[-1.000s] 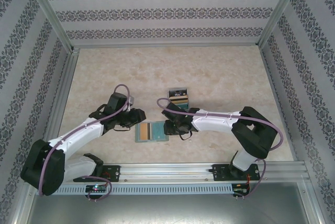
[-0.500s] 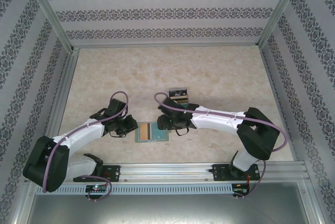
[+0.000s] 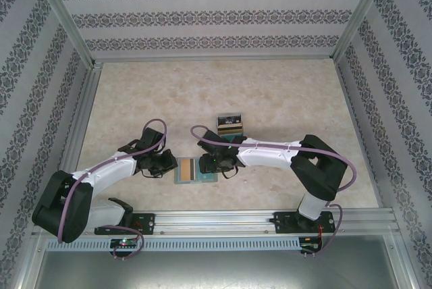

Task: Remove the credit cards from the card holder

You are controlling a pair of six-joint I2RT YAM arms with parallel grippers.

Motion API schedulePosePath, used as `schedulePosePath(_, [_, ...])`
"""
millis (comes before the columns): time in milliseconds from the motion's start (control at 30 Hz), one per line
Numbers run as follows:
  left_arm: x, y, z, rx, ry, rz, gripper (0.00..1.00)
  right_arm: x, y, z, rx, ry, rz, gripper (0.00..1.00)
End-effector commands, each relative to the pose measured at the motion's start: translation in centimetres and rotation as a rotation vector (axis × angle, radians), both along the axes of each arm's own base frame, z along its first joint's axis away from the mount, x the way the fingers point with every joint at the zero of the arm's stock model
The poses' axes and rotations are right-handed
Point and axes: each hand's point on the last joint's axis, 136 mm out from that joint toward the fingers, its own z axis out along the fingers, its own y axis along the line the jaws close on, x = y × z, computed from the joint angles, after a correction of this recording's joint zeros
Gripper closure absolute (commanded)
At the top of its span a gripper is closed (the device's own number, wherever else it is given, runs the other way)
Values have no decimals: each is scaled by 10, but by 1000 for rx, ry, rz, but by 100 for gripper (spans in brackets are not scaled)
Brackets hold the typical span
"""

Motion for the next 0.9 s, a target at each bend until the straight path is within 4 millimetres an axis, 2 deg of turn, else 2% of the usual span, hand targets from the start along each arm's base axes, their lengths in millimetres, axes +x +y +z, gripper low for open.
schedulePosePath(0, [-6,3,-5,2,38,11,87,-1,15,5,30,-4,34,50])
schedulePosePath(300, [-7,1,-7,-9,42,8,87,-3,22,6,41,5,51,50])
schedulePosePath(533, [-7,3,-6,-5,38,15,87,-2,5,9,-7,-13,8,49])
schedulePosePath(867, [-8,3,-6,-4,39,12,87,-8,-2,-6,-41,25,-7,49])
